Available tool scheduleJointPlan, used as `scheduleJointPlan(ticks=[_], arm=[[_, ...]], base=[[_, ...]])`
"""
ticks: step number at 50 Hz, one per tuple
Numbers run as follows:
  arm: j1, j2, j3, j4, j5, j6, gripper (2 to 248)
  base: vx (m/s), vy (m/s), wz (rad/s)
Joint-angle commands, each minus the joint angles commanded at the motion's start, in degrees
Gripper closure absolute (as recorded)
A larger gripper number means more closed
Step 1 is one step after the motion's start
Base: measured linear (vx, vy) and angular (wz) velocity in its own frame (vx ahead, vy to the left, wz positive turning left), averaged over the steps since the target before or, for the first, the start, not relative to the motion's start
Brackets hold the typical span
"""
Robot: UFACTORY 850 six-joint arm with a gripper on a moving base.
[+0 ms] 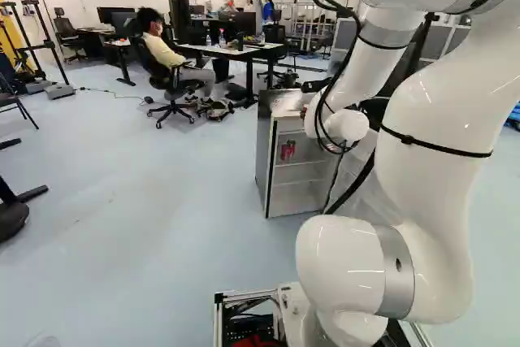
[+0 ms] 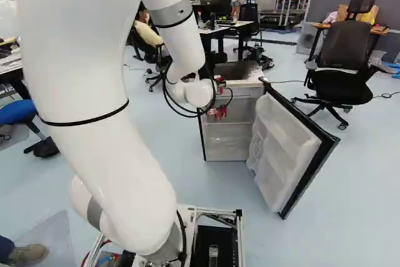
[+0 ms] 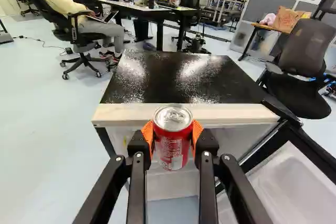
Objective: Grab a drink from the fridge
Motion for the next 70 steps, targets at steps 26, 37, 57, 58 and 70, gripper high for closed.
scheduleJointPlan(ticks=[26,37,57,58,70], arm=[[1.15,-1.76,-5.87,0.0,-3.25,0.0,157],[1.6,-2.61,-8.44,0.0,-4.63,0.0,157],[2.36,-5.91,-13.3,0.71,-7.13,0.0,157],[2.4,-6.12,-13.54,0.79,-7.26,0.0,157],[2.83,-8.64,-16.57,1.95,-8.76,0.0,157]], base=[[0.0,0.0,0.0],[0.0,0.0,0.0],[0.0,0.0,0.0],[0.0,0.0,0.0],[0.0,0.0,0.0]])
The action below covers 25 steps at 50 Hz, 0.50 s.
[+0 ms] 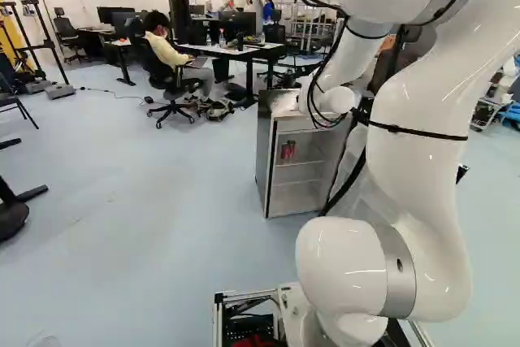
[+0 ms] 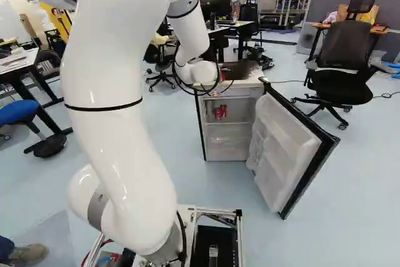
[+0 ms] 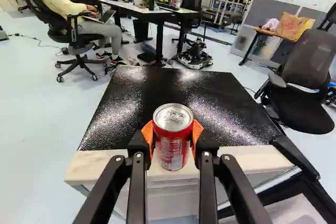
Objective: Grab a drink from the fridge
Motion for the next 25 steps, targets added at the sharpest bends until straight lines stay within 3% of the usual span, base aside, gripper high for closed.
scheduleJointPlan(ticks=[25], arm=[[0.88,-5.37,-6.65,5.08,-3.13,0.0,157]], base=[[0.0,0.0,0.0]])
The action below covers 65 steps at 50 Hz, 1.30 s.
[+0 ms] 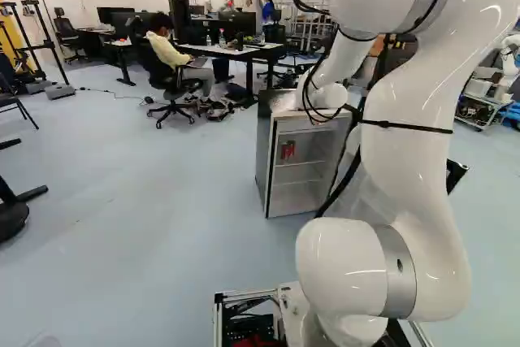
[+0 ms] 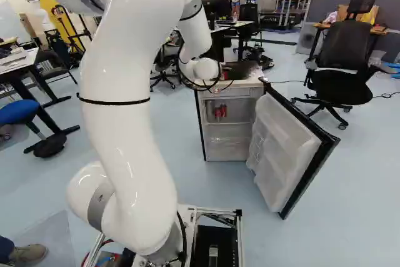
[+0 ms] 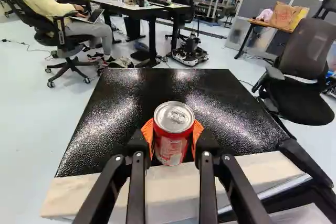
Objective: Grab a drink from the fridge
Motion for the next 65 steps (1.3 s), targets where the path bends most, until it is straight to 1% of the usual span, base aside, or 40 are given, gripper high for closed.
scheduleJointPlan(ticks=[6,23,24,28,29,33,34,39,40,44,45,49,50,65], arm=[[0.13,-0.86,-1.09,0.24,-0.14,0.0,157],[0.13,-0.86,-1.09,0.24,-0.14,0.0,157],[0.13,-0.86,-1.09,0.24,-0.14,0.0,153],[0.13,-0.86,-1.09,0.24,-0.14,0.0,153],[0.13,-0.86,-1.09,0.24,-0.14,0.0,122],[0.13,-0.86,-1.09,0.24,-0.14,0.0,122],[0.13,-0.86,-1.09,0.24,-0.14,0.0,87],[0.13,-0.86,-1.09,0.24,-0.14,0.0,87],[0.13,-0.86,-1.09,0.24,-0.14,0.0,50],[0.11,-0.7,-0.89,0.24,-0.14,0.0,50],[0.09,-0.61,-0.77,0.24,-0.14,0.0,12],[0.01,0.03,0.04,0.24,-0.14,0.0,12],[-0.01,0.23,0.29,0.24,-0.14,0.0,3],[-0.59,3.85,4.8,0.24,-0.14,0.0,3]], base=[[0.0,0.0,0.0],[0.0,0.0,0.0],[0.0,0.0,0.0],[0.0,0.0,0.0],[0.0,0.0,0.0],[0.0,0.0,0.0],[0.0,0.0,0.0],[0.0,0.0,0.0],[0.0,0.0,0.0],[0.0,0.0,0.0],[0.0,0.0,0.0],[0.0,0.0,0.0],[0.0,0.0,0.0],[0.0,0.0,0.0]])
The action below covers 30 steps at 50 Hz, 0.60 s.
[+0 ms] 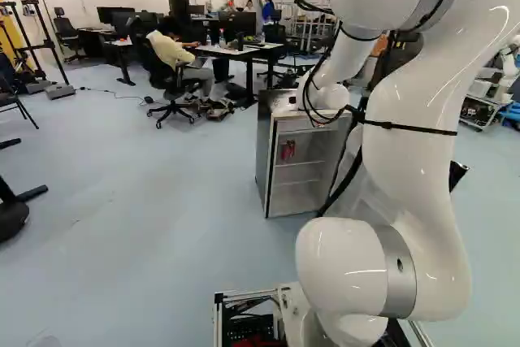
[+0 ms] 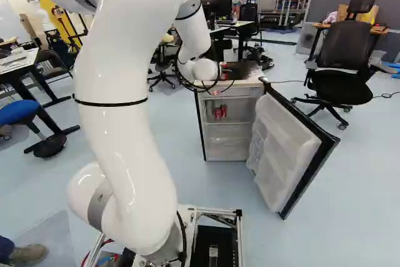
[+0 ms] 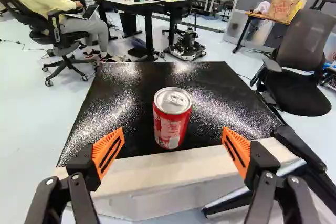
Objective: Grab a drink from the fridge
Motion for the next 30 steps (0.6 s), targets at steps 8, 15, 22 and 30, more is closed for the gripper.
scheduleJointPlan(ticks=[8,15,22,30], arm=[[-0.75,1.79,2.18,0.0,0.0,0.0,3],[-1.65,3.46,3.65,0.0,0.0,0.0,3],[-2.76,5.07,4.67,0.07,-0.11,0.0,3],[-4.15,6.65,5.4,1.43,-1.48,0.0,3]], base=[[0.0,0.0,0.0],[0.0,0.0,0.0],[0.0,0.0,0.0],[0.0,0.0,0.0]])
